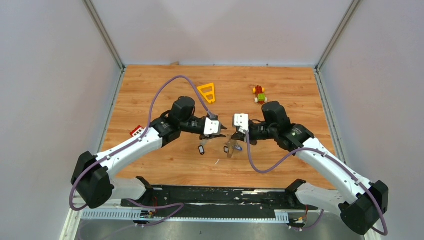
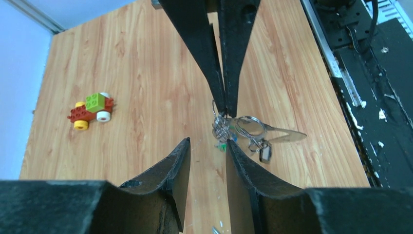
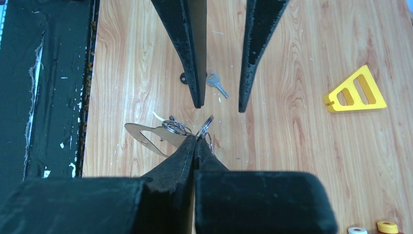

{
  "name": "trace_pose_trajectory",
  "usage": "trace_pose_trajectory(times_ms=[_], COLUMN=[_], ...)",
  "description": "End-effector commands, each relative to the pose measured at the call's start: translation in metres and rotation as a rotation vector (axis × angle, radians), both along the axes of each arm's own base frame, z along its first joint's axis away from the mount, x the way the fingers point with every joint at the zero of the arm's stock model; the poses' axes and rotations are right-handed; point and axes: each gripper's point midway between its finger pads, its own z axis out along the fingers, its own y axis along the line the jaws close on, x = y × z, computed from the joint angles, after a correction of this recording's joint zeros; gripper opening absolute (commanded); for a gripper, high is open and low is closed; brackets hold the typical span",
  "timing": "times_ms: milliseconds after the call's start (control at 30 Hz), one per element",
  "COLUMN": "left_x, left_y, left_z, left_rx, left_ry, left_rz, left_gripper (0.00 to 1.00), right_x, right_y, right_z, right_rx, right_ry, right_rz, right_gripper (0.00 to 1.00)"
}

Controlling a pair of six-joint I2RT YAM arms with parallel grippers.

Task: Put the keys on the keyring
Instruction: Adjust the keyring.

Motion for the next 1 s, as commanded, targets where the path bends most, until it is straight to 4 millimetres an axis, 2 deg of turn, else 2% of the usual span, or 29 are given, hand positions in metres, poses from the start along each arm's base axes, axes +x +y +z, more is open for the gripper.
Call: trace_pose_trajectory(times_ms=[0,667,833,967], left_x=[-0.008,-0.007,-0.011,-0.016], left_y=[0.000,-0.016,-0.019,-0.019], left_z=[0.014,0.017,0.021,0.016], left_rx=[-0.011,-0.070,-0.090,-0.076], left_ry=[-0.058,-0.062,-0.049,-0.051], left_rz=[-0.061,-0.136,-0.161,-0.183], left_gripper=[0.39,0.43,0.33,0.27], right_x=[0.007,-0.001,0.000,-0.001], right_y=[0.005,0.011,0.011,0.011], right_z=[0.021,0.015,0.016,0.016], right_rx=[0.024,0.059,0.065,0.067], right_ry=[-0.071,-0.039,-0.037,-0.035], right_rz=[0.002,0.044,0.044,0.041], right_gripper=[0.00,0.00,0.00,0.00])
